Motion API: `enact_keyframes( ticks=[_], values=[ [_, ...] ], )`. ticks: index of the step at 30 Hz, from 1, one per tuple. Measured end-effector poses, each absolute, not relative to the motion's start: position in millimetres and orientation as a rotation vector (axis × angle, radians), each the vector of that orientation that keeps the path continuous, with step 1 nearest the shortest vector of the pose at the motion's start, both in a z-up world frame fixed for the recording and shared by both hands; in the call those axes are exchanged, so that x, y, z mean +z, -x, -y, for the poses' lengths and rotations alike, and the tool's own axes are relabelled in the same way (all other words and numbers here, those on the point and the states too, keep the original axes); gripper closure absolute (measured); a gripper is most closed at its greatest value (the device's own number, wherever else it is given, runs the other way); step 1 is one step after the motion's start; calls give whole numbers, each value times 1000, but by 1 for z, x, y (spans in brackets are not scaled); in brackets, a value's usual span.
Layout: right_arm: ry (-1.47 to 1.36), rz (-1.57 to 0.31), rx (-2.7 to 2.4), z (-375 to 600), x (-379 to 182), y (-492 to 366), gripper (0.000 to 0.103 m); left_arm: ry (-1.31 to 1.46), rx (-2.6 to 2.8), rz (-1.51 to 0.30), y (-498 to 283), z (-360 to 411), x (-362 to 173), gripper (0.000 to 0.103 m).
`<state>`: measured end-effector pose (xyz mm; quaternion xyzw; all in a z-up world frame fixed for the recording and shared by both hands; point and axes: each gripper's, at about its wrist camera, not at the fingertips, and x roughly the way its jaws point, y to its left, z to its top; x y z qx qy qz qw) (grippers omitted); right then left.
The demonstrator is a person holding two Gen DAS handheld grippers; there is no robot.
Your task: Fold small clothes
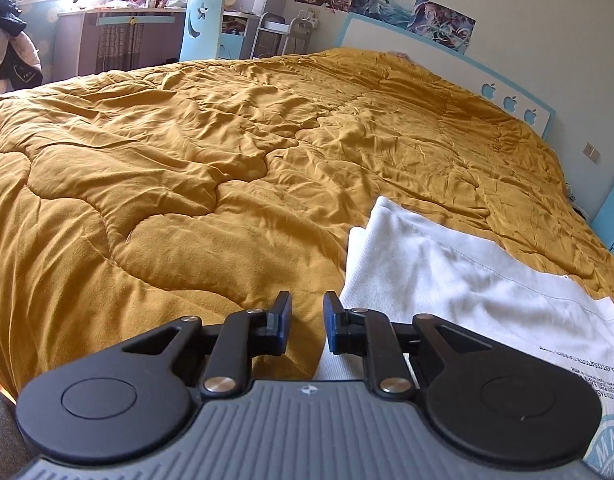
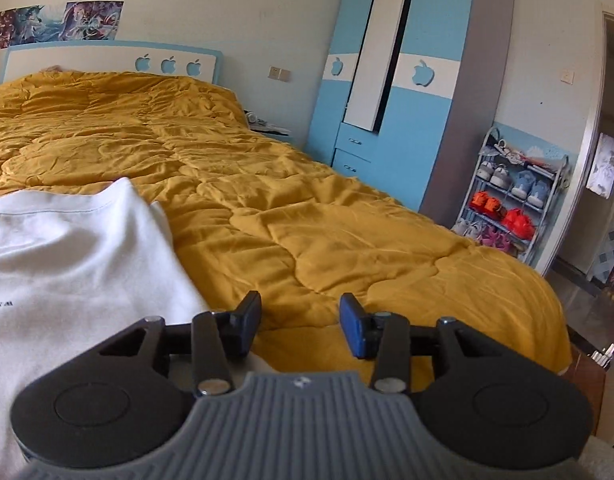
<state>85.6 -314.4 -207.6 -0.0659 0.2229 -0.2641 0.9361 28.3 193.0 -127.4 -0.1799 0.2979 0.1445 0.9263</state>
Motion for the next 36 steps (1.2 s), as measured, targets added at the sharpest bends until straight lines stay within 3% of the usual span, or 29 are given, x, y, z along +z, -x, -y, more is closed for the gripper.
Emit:
enact_keyframes(
  ticks=[2, 4, 10, 17, 20, 30, 32, 33, 34, 36],
  values=[
    [160, -437, -606, 317, -204, -81, 61, 350, 297, -611, -28, -191, -127, 81],
    [110, -417, -631, 326, -197, -75, 48, 332, 295, -611, -28, -188, -126, 79],
    [-375, -400, -328, 360, -178, -36, 21, 306, 292, -624, -28, -185, -125, 77],
    [-499, -450, -179, 351, -176, 4, 21, 314, 274, -621, -23, -184, -122, 77],
    [-664, -551, -200, 356, -187, 10, 21, 301, 270, -624, -20, -182, -120, 77],
    [-1150, -572, 49, 364, -224, 22, 21, 337, 225, -610, -2, -183, -114, 77],
    [-1248, -525, 105, 366, -232, 23, 30, 332, 229, -602, 3, -183, -113, 76],
    [-1308, -502, 140, 367, -236, 24, 47, 327, 230, -598, 4, -183, -112, 76],
    [-1335, -513, 146, 367, -239, 24, 53, 327, 233, -593, 6, -183, -112, 76],
    [-1365, -532, 144, 366, -242, 17, 52, 333, 234, -590, 8, -185, -111, 76]
  ],
)
